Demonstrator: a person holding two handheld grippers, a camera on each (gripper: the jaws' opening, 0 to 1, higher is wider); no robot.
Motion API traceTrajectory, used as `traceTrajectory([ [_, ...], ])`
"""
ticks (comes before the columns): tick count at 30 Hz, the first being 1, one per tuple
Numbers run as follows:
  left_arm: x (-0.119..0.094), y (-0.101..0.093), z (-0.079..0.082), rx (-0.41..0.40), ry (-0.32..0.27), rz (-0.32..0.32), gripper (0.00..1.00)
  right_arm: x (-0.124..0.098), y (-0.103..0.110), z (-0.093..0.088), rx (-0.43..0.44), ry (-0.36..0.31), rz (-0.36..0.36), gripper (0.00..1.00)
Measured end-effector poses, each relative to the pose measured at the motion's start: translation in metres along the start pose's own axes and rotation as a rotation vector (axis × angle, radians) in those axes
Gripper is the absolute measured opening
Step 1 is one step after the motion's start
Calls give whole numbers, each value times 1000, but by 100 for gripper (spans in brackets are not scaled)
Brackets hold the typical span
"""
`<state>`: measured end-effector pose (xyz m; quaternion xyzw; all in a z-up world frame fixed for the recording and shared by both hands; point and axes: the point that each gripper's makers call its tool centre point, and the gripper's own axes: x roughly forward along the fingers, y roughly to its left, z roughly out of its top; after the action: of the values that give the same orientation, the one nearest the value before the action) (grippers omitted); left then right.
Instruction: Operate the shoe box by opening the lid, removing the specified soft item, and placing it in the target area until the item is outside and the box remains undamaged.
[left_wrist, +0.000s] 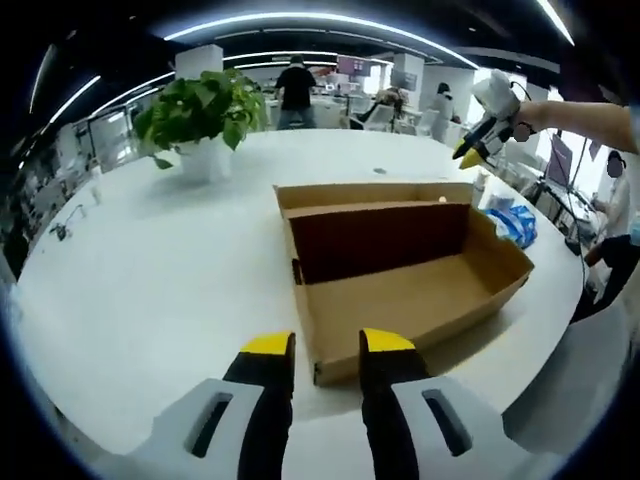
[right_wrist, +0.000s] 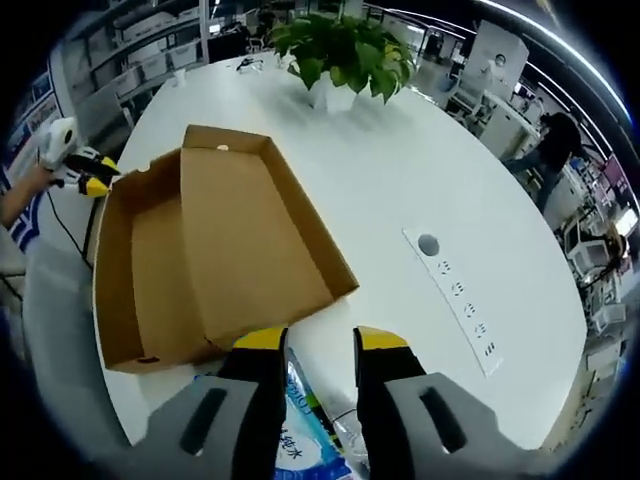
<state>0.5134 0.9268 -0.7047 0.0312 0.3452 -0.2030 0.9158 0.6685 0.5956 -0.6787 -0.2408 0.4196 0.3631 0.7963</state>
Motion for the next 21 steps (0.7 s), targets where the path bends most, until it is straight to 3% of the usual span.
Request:
traceTrajectory([
  [14, 13, 8, -9, -151, 31, 25, 5, 25, -2, 2, 178, -14, -34, 20],
  [21, 14, 7, -9, -168, 31, 25, 3, 40, -10, -1, 321, -24, -68, 20],
])
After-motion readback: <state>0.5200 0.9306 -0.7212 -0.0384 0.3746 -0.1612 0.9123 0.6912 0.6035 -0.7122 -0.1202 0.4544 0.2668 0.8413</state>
